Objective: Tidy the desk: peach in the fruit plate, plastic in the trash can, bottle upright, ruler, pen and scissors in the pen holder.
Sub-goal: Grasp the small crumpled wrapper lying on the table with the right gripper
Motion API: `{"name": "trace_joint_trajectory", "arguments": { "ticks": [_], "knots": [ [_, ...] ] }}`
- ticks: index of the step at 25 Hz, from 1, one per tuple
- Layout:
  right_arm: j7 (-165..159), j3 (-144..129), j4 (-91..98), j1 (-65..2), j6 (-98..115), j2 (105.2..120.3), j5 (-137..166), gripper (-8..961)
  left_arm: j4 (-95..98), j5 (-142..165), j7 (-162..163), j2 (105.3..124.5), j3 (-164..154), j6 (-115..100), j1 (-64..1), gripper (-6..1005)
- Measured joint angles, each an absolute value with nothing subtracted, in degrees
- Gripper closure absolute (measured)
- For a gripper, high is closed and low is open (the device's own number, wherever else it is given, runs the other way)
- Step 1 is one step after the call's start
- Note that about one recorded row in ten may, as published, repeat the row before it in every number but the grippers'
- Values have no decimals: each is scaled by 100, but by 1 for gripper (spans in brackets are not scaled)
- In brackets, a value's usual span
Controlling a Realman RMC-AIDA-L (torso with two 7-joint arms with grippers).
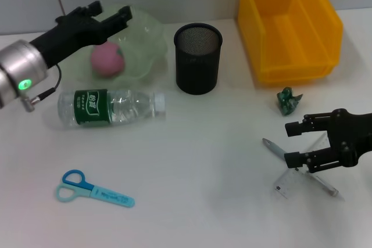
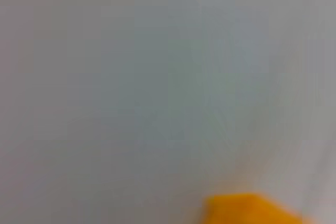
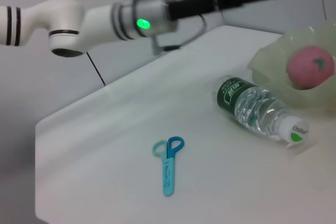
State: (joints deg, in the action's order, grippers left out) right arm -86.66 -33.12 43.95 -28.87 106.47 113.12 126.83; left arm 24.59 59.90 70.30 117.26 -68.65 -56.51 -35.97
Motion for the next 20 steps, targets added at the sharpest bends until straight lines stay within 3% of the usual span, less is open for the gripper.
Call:
{"name": "trace_joint_trajectory", "arguments": {
  "ticks": [4, 9, 13, 20],
  "knots": [
    [-8668, -3311, 4395, -2884, 10646, 11312, 12683, 143, 3371, 6654, 8349, 11414, -6875, -7378, -2993, 184],
    [-8674, -3308, 4398, -2896, 10644, 11312, 12682, 143, 3482, 7557, 8770, 11192, -6834, -8714, -2925, 184],
    [-8689, -3306, 4416, -2915, 10643, 11311, 12682, 144, 3496, 8336, 8736, 11232, -6844, -8944, -2980, 184],
    [-9076, -3358, 4875, -3041, 10743, 11323, 12685, 144, 3502, 9495, 8352, 11561, -6627, -8602, -3057, 184]
  ]
}}
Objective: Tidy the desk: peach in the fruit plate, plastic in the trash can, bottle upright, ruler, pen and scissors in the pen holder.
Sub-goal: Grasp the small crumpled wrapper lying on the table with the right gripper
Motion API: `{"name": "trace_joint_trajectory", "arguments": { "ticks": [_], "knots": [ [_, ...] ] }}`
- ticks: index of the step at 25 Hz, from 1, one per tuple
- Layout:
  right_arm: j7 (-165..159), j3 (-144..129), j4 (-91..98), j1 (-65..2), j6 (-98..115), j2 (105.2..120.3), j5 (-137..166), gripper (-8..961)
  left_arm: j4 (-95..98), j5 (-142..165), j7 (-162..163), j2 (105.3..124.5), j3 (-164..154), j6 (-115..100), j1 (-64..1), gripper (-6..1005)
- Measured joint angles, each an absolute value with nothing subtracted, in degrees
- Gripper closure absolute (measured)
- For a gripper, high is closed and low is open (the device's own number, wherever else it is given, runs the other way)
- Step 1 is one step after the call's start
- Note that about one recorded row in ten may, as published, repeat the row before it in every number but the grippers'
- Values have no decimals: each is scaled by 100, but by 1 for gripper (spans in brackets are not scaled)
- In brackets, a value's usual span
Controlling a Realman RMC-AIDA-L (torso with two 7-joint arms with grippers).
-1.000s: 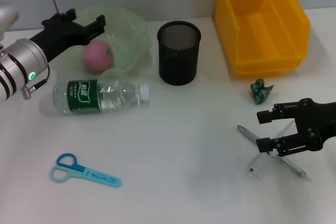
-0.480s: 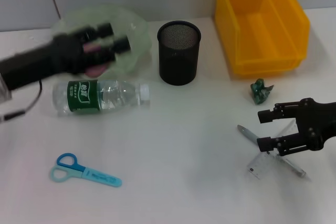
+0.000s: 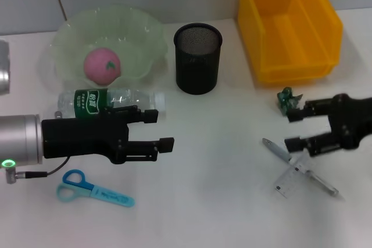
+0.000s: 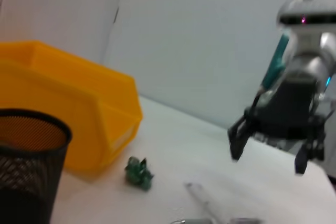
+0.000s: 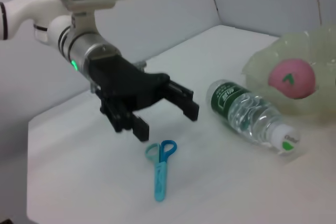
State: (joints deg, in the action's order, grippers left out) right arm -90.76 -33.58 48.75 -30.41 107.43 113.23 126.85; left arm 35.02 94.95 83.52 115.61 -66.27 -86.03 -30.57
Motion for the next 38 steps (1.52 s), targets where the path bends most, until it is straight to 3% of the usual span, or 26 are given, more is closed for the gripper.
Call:
{"name": "trace_joint_trajectory", "arguments": {
  "ticks": [4, 10, 17, 21, 29, 38],
  "knots": [
    [-10160, -3486, 5799, -3347, 10713, 11383, 12785, 144, 3533, 9564, 8333, 11603, -6609, -8505, -3035, 185],
    [-12036, -4268, 6700, -4108, 10588, 11303, 13896, 145, 3583, 9573, 8319, 11627, -6609, -8498, -3031, 185],
    [-13907, -5072, 6909, -4728, 10439, 11330, 15276, 145, 3587, 9571, 8315, 11648, -6610, -8479, -3060, 185],
    [-14509, -5545, 6908, -4822, 10310, 11424, 15899, 146, 3587, 9571, 8315, 11658, -6610, -8453, -3067, 185],
    [-15053, -5788, 6428, -4920, 9473, 11755, 16681, 146, 3621, 9582, 8314, 11671, -6609, -8416, -3065, 185],
    [-15248, -5792, 5503, -4889, 8268, 11820, 16678, 147, 3631, 9605, 8314, 11639, -6618, -8399, -3032, 184]
  ]
}}
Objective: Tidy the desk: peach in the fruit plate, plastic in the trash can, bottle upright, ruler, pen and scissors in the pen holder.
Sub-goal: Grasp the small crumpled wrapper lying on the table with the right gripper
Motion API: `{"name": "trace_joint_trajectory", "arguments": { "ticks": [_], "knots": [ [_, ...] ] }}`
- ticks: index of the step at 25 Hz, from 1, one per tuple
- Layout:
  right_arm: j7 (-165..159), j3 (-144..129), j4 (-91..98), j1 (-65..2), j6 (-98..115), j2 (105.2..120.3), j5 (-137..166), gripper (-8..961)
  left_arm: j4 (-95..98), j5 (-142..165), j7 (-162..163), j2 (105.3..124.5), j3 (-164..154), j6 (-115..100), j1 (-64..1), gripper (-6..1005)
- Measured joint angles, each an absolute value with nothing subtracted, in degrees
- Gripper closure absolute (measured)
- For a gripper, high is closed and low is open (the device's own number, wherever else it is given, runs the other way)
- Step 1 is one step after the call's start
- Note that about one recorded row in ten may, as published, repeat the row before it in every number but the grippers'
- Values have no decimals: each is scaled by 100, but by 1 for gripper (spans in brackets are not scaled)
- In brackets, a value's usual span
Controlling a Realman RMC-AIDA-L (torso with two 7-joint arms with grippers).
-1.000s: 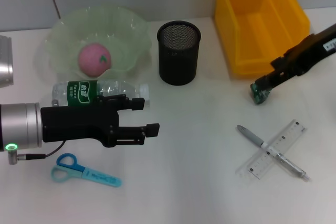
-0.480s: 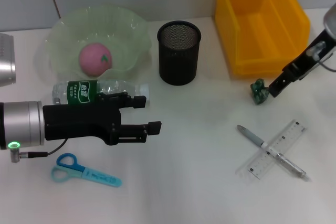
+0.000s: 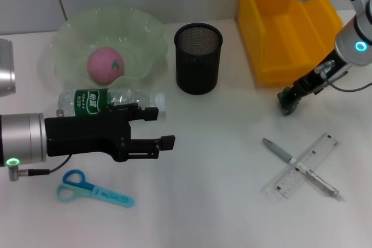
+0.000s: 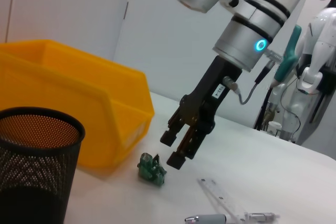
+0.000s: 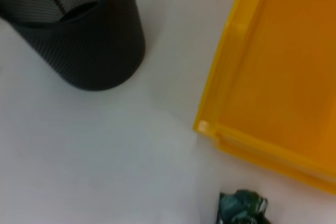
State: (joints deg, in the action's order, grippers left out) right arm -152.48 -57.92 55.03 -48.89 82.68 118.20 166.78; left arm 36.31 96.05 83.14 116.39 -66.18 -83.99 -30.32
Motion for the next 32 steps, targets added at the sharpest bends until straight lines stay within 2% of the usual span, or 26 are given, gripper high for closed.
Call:
{"name": "trace_joint_trajectory", "arguments": {
  "ticks": [10, 30, 32],
  "knots": [
    [-15258, -5811, 4924, -4909, 7519, 11892, 16670, 148, 3630, 9669, 8314, 11629, -6649, -8402, -3048, 184],
    [-15215, -5896, 4512, -4949, 6962, 11902, 16610, 149, 3630, 9668, 8314, 11601, -6608, -8402, -3029, 185],
    [-15202, -5898, 4527, -4928, 6955, 11901, 16509, 187, 3630, 9668, 8314, 11601, -6607, -8402, -3029, 185]
  ]
}}
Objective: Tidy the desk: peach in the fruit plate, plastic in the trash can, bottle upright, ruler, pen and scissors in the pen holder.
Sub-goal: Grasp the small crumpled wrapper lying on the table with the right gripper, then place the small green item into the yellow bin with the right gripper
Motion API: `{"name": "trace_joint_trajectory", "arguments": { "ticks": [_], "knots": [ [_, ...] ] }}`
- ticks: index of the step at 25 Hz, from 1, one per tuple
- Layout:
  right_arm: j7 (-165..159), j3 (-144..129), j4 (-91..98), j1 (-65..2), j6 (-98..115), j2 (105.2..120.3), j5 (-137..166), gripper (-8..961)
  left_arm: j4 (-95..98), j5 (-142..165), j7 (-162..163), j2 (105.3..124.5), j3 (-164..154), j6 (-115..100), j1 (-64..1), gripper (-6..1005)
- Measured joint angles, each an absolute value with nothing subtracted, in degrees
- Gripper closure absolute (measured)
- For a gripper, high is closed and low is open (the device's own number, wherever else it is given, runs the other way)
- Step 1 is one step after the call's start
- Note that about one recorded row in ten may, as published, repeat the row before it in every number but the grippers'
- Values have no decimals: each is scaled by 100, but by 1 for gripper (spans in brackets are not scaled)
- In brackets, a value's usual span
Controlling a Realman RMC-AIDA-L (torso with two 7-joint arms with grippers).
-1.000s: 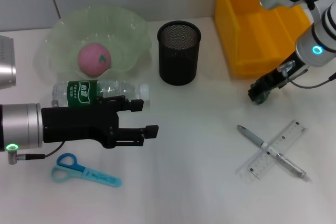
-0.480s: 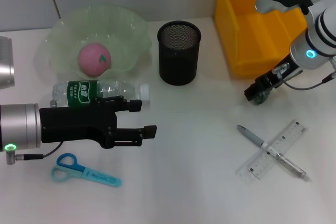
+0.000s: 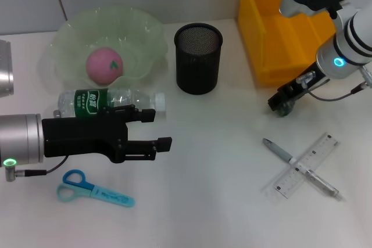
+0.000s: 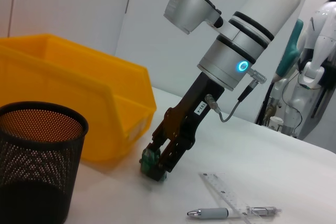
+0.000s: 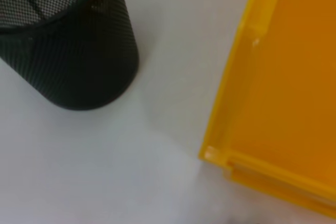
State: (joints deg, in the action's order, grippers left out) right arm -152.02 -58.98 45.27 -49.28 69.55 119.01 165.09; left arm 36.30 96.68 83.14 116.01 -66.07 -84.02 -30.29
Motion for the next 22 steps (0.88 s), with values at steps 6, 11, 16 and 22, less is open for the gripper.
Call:
{"name": "trace_joint_trajectory", "arguments": {
  "ticks": [6, 11, 16, 22],
  "knots": [
    [-15077, -5866, 4572, -4890, 6994, 11885, 16323, 301, 3630, 9668, 8314, 11597, -6608, -8402, -3033, 184],
    [-15062, -5856, 4707, -4892, 7206, 11883, 16312, 424, 3630, 9668, 8314, 11593, -6609, -8402, -3040, 184],
    [-15059, -5838, 5344, -4800, 7823, 11884, 16122, 557, 3630, 9667, 8314, 11582, -6610, -8403, -3037, 184],
    [-15077, -5779, 6916, -4430, 8611, 11864, 15583, 610, 3630, 9667, 8314, 11575, -6611, -8402, -3027, 185]
  ]
}}
